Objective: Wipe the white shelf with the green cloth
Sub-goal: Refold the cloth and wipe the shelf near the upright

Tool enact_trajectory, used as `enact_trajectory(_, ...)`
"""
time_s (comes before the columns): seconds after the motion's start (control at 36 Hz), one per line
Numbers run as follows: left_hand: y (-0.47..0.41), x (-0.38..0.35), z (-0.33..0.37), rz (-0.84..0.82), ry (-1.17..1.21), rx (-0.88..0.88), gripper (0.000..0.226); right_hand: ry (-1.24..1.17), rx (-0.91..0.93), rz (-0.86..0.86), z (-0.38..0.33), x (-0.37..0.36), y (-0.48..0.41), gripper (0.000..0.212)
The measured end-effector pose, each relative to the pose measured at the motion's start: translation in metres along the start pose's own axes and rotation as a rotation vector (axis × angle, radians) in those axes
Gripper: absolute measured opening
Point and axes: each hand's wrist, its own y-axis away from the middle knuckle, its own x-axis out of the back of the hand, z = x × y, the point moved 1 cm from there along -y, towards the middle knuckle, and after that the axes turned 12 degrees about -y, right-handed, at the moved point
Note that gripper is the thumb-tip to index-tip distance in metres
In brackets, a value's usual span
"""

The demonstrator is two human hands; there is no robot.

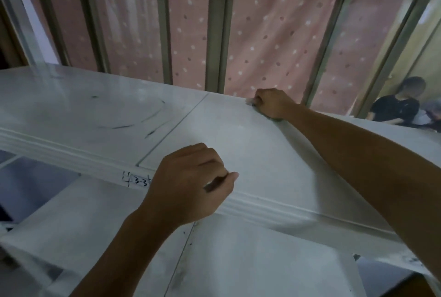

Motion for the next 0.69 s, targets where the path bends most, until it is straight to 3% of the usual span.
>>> enact_trajectory(0.11, 0.002, 0.002, -0.001, 0.016, 0.009, 0.028, 0.042, -0.178, 0.356, 0.004, -0.067, -0.006, 0.012, 0.027)
enact_trajectory(0.25, 0.008, 0.014, -0.005, 0.093, -0.028, 0.040, 0.046, -0.368, 0.794, -0.125, -0.139, 0.010, 0.094, 0.023)
enact_trajectory(0.39, 0.015, 0.024, -0.015, 0.137, -0.073, 0.053, 0.047, -0.433, 0.988, -0.106, -0.154, 0.020, 0.133, 0.016)
enact_trajectory(0.5, 0.021, 0.032, -0.022, 0.128, -0.085, 0.090, 0.049, -0.402, 0.859, -0.051, -0.139, 0.017, 0.110, 0.015)
enact_trajectory(0.64, 0.028, 0.041, -0.029, 0.124, -0.164, 0.123, 0.048, -0.321, 0.292, 0.035, -0.119, -0.001, 0.047, 0.020)
enact_trajectory(0.69, 0.030, 0.043, -0.032, 0.122, -0.187, 0.134, 0.048, -0.245, 0.189, 0.019, -0.127, -0.007, 0.037, 0.021)
